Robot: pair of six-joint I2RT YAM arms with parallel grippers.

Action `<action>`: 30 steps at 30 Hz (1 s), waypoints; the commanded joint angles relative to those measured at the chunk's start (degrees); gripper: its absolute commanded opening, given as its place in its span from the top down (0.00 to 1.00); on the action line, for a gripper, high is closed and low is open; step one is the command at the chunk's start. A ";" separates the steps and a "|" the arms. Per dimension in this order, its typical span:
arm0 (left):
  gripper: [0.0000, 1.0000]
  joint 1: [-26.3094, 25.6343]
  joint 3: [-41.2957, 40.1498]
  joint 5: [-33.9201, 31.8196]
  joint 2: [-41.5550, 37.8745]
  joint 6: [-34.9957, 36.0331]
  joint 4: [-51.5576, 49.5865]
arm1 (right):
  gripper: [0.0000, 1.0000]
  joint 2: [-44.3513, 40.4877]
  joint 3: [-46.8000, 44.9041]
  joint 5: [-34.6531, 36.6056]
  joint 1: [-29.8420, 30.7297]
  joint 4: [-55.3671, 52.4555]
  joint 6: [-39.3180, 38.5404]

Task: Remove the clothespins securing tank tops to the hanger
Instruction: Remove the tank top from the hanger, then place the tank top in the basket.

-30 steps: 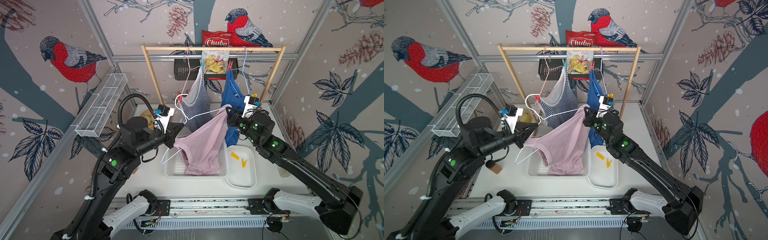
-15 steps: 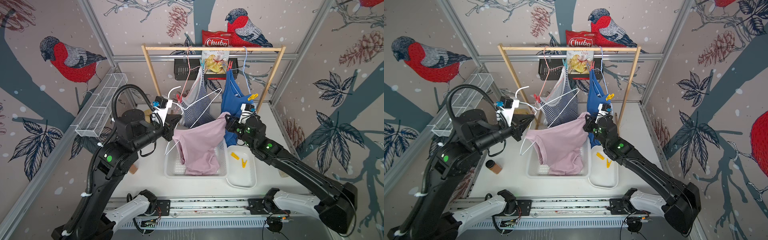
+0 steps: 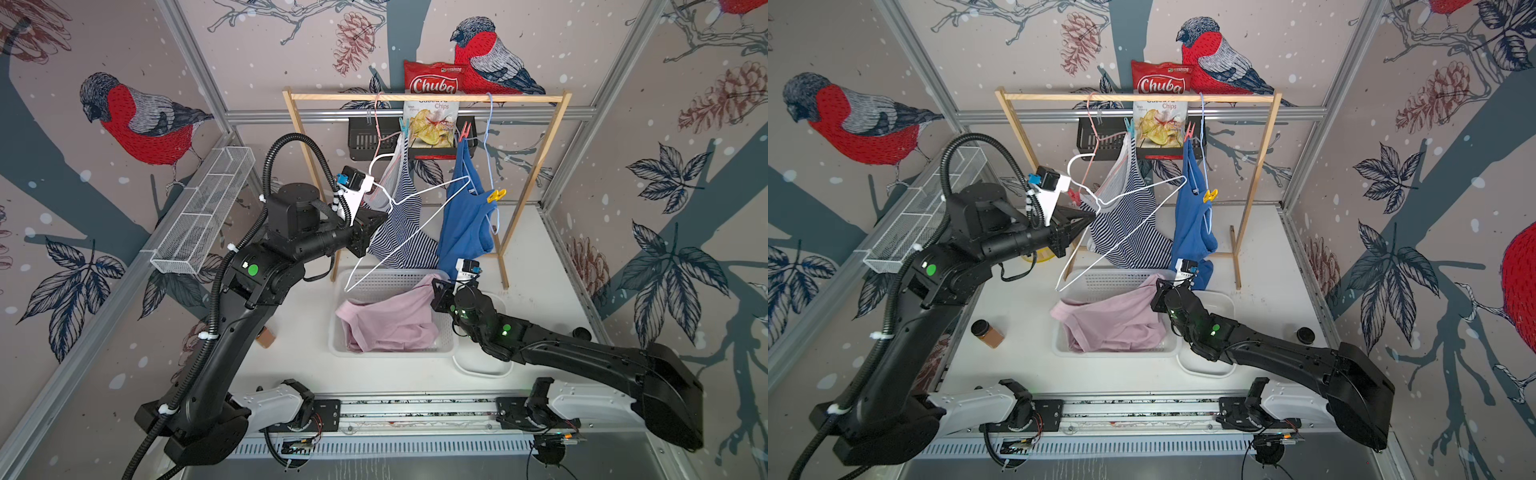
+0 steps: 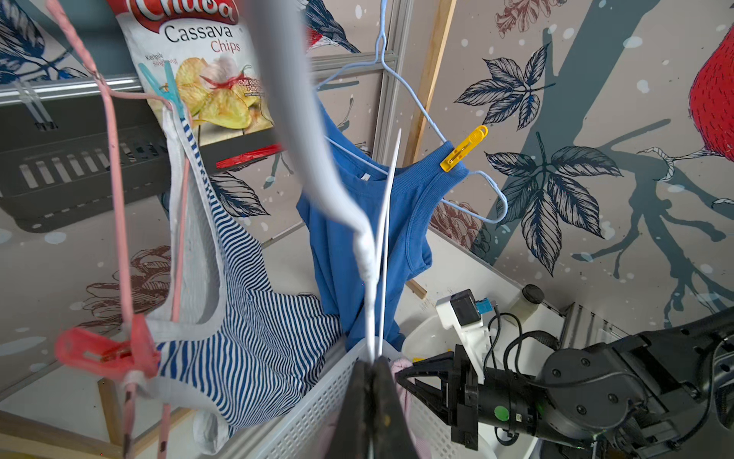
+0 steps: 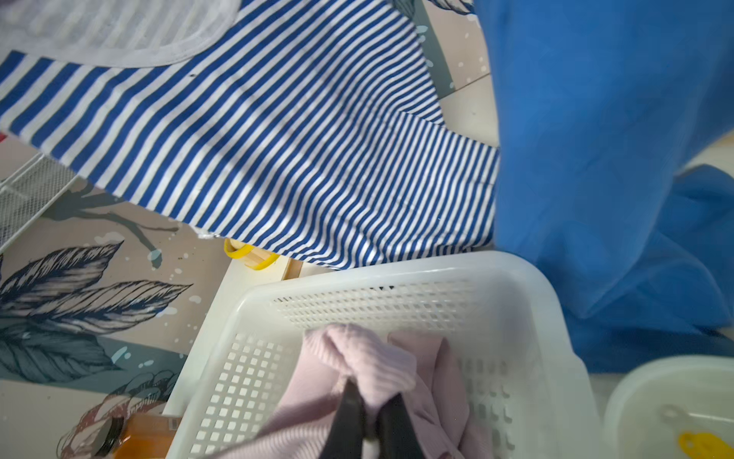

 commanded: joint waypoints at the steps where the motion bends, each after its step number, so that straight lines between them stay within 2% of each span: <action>1: 1.00 -0.08 1.10 0.99 1.60 -0.26 0.86 | 0.74 1.01 -0.48 3.68 0.67 -1.35 4.41; 3: 1.00 -0.04 1.12 0.73 2.68 -0.42 0.93 | 0.71 1.40 -1.60 3.83 1.02 -3.97 5.75; 5: 1.00 -0.11 0.59 -0.57 3.16 -0.76 1.73 | 0.84 1.04 -3.46 3.65 1.02 -4.70 6.36; 7: 1.00 -0.13 -0.53 -2.19 2.99 -1.26 2.84 | 0.88 0.13 -4.94 3.30 1.04 -4.92 6.65; 10: 1.00 -0.15 -2.22 -3.25 1.76 -1.97 4.80 | 0.87 -1.19 -6.07 1.29 0.97 -3.80 4.29; 12: 1.00 -0.17 -3.28 -3.31 0.82 -2.42 5.83 | 0.78 -0.85 -5.70 -1.43 0.93 -3.63 1.31; 16: 1.00 -0.16 -4.24 -3.42 -0.28 -3.42 6.65 | 0.45 2.30 -1.34 -3.61 1.00 -11.76 -0.30; 17: 1.00 -0.09 -4.22 -3.42 -0.46 -3.49 6.54 | 0.40 2.25 -1.04 -3.97 1.38 -12.61 -0.56; 20: 1.00 -0.17 -5.21 -3.84 -1.30 -3.61 7.09 | 0.32 -0.75 -2.82 -4.71 2.96 -10.96 -1.22; 23: 1.00 -0.15 -7.44 -4.26 -3.05 -3.52 8.39 | 0.28 -6.09 -4.75 -6.93 4.08 -6.86 -3.77; 26: 1.00 -0.12 -10.56 -4.64 -5.30 -3.38 9.98 | 0.27 -10.97 -4.08 -10.72 5.07 -3.30 -9.68; 30: 1.00 -0.24 -14.36 -5.60 -7.57 -3.88 11.82 | 0.28 -13.82 2.17 -14.83 5.56 -4.78 -18.03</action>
